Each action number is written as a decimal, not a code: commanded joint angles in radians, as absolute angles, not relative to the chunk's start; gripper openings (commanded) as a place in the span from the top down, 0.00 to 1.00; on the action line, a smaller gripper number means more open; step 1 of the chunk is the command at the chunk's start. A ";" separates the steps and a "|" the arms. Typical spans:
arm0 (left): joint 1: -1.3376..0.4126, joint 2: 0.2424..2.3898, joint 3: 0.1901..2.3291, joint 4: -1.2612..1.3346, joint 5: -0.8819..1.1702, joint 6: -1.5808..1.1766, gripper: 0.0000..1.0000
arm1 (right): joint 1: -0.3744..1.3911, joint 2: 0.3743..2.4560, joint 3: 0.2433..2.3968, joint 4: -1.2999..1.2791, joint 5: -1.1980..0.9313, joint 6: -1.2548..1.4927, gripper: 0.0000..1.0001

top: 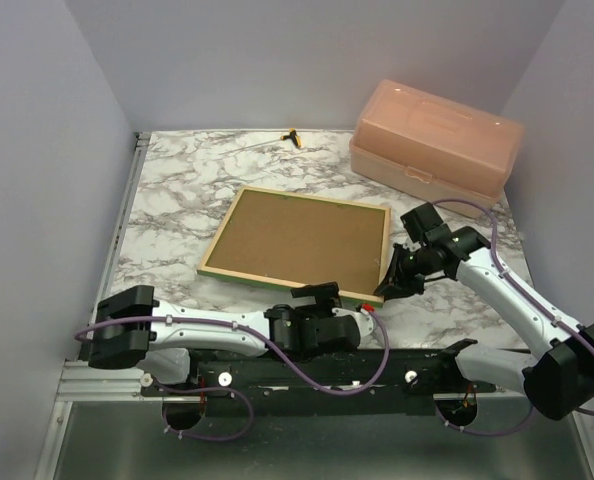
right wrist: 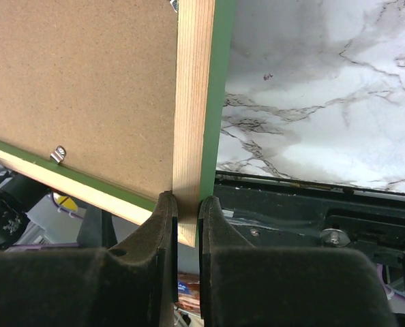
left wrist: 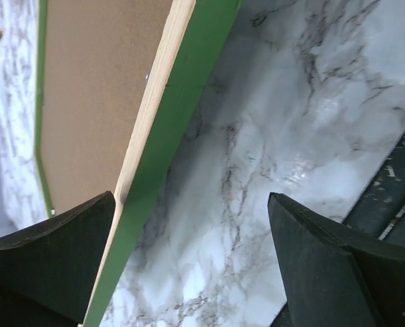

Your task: Put the photo into the frame

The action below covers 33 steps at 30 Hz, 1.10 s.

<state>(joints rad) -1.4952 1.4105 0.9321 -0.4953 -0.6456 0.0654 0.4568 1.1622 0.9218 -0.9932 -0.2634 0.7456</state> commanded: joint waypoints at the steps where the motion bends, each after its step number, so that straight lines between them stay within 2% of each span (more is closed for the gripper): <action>1: -1.503 1.472 0.963 -0.440 -0.831 0.153 0.04 | 0.458 1.114 0.981 -0.964 -0.367 0.727 1.00; 6: -1.504 1.516 0.969 -0.377 -0.902 0.208 0.06 | 0.458 1.109 0.970 -0.955 -0.388 0.722 1.00; 12: -1.489 1.551 0.986 -0.343 -0.902 0.255 0.18 | 0.457 1.106 0.968 -0.956 -0.397 0.715 1.00; 19: -1.473 1.553 0.993 -0.327 -0.903 0.290 0.41 | 0.458 1.103 0.960 -0.953 -0.405 0.712 1.00; 25: -1.472 1.547 0.989 -0.311 -0.907 0.320 0.65 | 0.457 1.099 0.966 -0.945 -0.398 0.720 0.98; 27: -1.472 1.545 0.991 -0.315 -0.907 0.321 0.73 | 0.457 1.088 0.975 -0.937 -0.383 0.731 0.95; 30: -1.472 1.541 0.991 -0.318 -0.912 0.322 0.75 | 0.456 1.067 0.990 -0.914 -0.367 0.739 0.91; 31: -1.471 1.539 0.991 -0.319 -0.915 0.322 0.75 | 0.457 1.065 0.997 -0.910 -0.364 0.740 0.86; 32: -1.472 1.536 0.991 -0.321 -0.920 0.322 0.76 | 0.457 1.064 1.008 -0.907 -0.360 0.740 0.76; 33: -1.472 1.534 0.991 -0.324 -0.922 0.323 0.77 | 0.457 1.064 1.015 -0.907 -0.356 0.741 0.73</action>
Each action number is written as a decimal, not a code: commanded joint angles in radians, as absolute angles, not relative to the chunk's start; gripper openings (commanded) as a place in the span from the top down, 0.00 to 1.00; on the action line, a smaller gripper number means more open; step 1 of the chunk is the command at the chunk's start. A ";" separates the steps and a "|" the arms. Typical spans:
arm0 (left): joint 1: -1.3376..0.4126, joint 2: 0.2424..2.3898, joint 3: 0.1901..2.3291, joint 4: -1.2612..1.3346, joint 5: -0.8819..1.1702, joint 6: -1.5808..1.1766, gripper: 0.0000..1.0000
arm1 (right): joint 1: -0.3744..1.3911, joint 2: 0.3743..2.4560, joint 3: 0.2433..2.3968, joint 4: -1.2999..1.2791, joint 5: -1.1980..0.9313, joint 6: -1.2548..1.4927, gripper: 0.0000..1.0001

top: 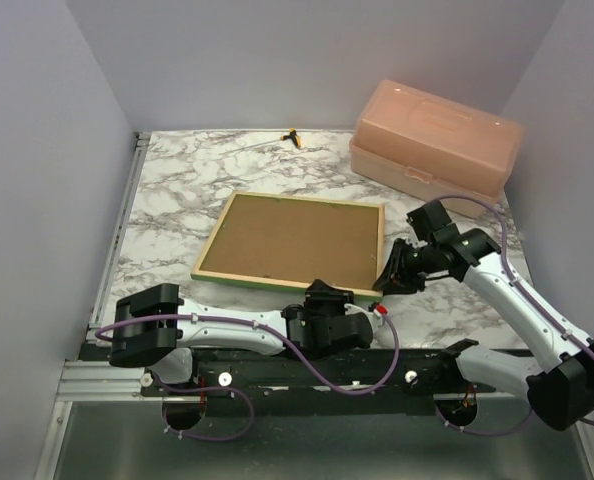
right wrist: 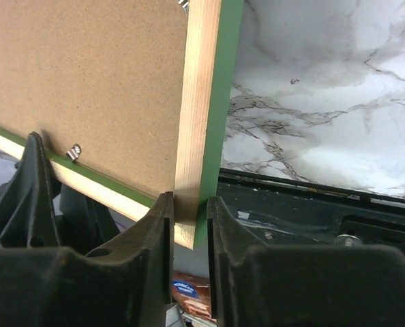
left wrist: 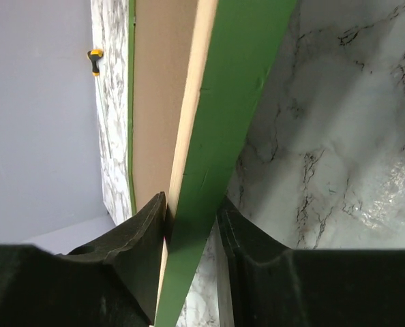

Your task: Put the photo into the frame

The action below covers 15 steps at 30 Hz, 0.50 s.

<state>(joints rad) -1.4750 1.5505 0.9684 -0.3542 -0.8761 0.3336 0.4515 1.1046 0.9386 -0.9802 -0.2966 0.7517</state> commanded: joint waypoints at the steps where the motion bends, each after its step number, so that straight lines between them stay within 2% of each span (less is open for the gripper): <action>1: -1.471 1.530 0.990 -0.325 -0.923 0.324 0.77 | 0.457 1.066 1.025 -0.908 -0.348 0.741 0.66; 4: -1.472 1.506 0.991 -0.331 -0.923 0.325 0.78 | 0.457 1.061 1.052 -0.905 -0.325 0.738 0.55; 12: -1.471 1.420 1.008 -0.386 -0.935 0.319 0.79 | 0.457 0.973 1.163 -0.853 -0.167 0.685 0.07; 15: -1.472 1.372 1.010 -0.405 -0.934 0.319 0.79 | 0.457 0.933 1.181 -0.806 -0.111 0.624 0.00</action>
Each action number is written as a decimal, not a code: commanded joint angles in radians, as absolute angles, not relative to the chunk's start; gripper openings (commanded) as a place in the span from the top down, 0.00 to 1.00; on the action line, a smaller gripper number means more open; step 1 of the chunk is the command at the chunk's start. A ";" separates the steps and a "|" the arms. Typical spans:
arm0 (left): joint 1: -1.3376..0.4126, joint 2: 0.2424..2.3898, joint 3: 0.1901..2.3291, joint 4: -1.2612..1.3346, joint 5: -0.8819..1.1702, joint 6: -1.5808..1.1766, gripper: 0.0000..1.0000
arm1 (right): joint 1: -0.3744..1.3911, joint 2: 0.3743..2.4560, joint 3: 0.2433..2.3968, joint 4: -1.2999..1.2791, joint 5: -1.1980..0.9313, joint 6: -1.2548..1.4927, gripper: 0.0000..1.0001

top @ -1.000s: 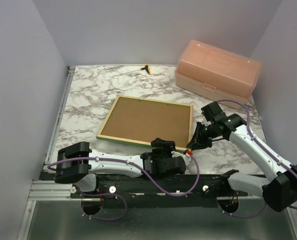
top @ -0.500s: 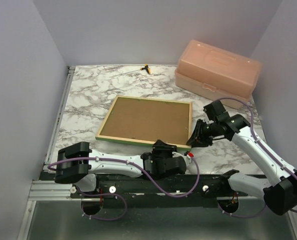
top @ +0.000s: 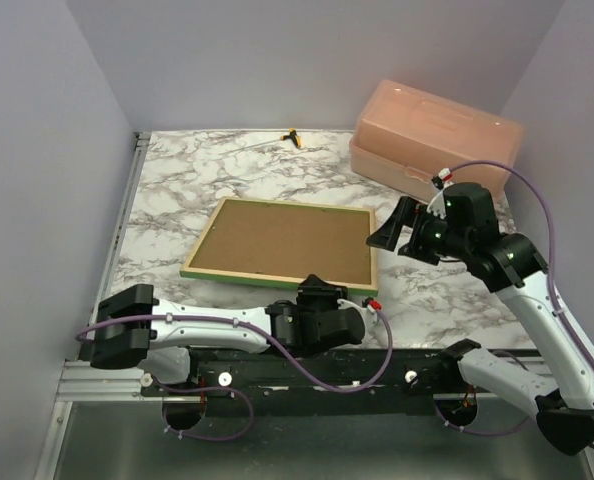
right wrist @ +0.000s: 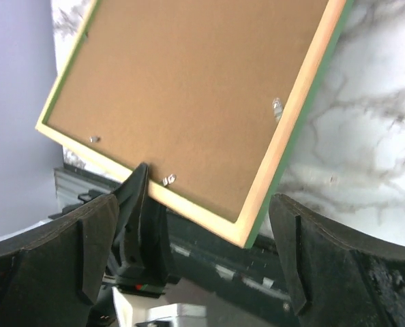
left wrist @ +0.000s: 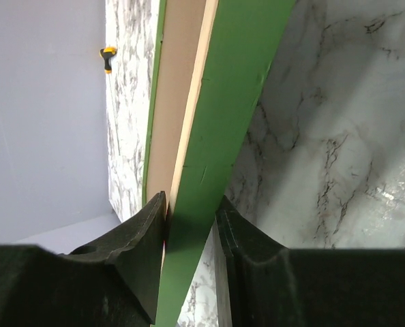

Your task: Put the photo into the frame

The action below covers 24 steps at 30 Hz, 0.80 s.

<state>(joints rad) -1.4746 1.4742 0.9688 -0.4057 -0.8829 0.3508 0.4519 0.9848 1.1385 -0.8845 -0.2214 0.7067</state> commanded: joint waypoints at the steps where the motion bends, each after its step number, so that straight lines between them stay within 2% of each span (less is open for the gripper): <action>1: -1.472 1.353 1.011 -0.413 -0.931 0.319 0.79 | 0.457 0.922 1.181 -0.784 -0.093 0.601 0.00; 5: -1.472 1.284 1.012 -0.448 -0.926 0.311 0.79 | 0.456 0.854 1.150 -0.665 -0.056 0.470 0.00; 9: -1.471 1.217 1.003 -0.469 -0.918 0.304 0.79 | 0.457 0.742 1.032 -0.475 -0.078 0.324 0.01; 14: -1.470 1.173 1.003 -0.507 -0.907 0.284 0.78 | 0.457 0.571 0.819 -0.217 -0.259 0.078 0.07; 16: -1.469 1.162 1.005 -0.517 -0.913 0.279 0.78 | 0.457 0.508 0.748 -0.155 -0.354 -0.046 0.02; 21: -1.466 1.142 1.002 -0.525 -0.906 0.268 0.78 | 0.457 0.425 0.682 -0.191 -0.607 -0.383 0.00; 24: -1.463 1.141 1.004 -0.516 -0.906 0.280 0.78 | 0.457 0.479 0.695 -0.313 -0.775 -0.615 0.00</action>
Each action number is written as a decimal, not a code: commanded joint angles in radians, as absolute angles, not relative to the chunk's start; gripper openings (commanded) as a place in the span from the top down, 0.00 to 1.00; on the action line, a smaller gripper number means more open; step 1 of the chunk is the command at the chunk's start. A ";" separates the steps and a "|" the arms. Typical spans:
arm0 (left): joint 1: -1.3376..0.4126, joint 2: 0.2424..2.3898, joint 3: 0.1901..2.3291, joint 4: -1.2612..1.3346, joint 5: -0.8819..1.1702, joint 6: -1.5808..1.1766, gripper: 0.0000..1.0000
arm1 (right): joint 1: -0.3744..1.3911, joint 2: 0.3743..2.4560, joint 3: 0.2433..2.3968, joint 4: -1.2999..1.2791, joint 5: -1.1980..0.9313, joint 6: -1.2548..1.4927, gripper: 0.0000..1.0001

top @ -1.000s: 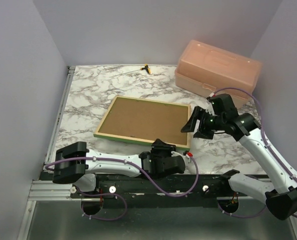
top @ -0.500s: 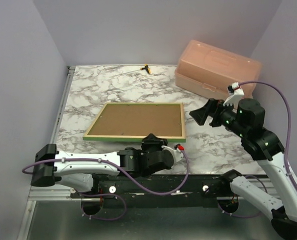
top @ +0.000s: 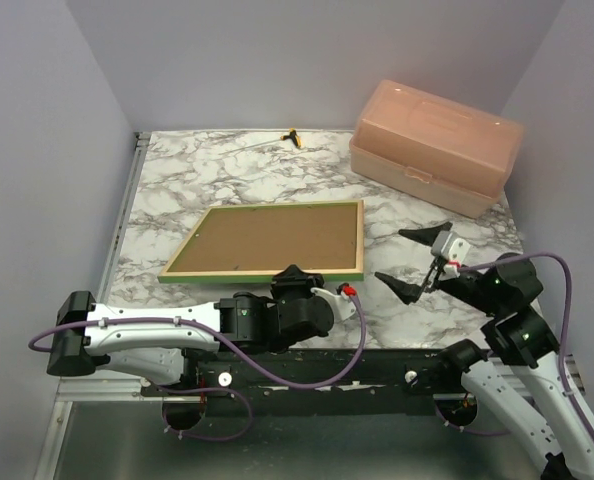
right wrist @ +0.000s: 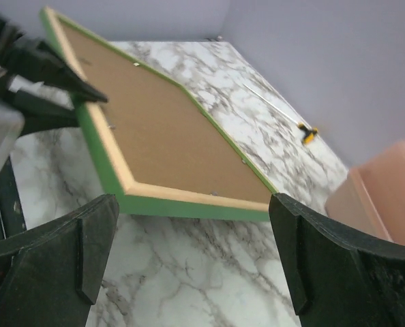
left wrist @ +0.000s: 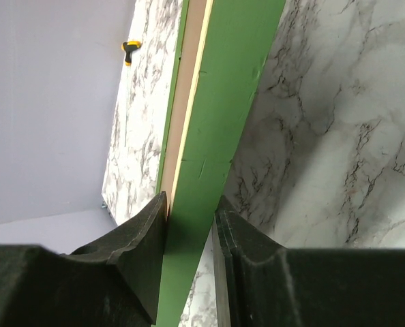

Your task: Put the photo into the frame

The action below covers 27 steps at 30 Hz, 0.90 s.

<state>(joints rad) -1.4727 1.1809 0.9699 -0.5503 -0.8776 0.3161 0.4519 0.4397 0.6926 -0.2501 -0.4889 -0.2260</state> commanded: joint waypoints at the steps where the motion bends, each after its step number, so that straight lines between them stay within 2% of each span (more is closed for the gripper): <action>1: -1.463 1.141 1.008 -0.515 -0.906 0.283 0.78 | 0.457 0.517 0.712 -0.377 -0.813 -0.688 0.00; 4: -1.463 1.140 1.017 -0.516 -0.906 0.288 0.78 | 0.458 0.611 0.742 -0.484 -0.923 -0.842 0.00; 6: -1.462 1.137 1.020 -0.513 -0.909 0.290 0.78 | 0.457 0.643 0.732 -0.467 -0.959 -0.878 0.00; 13: -1.461 1.131 1.030 -0.515 -0.912 0.291 0.78 | 0.458 0.660 0.607 -0.045 -1.019 -0.726 0.00; 23: -1.460 1.130 1.040 -0.516 -0.912 0.296 0.78 | 0.462 0.828 0.553 0.168 -1.085 -0.749 0.06; 27: -1.460 1.128 1.045 -0.525 -0.912 0.296 0.78 | 0.466 0.905 0.544 0.268 -1.129 -0.729 0.13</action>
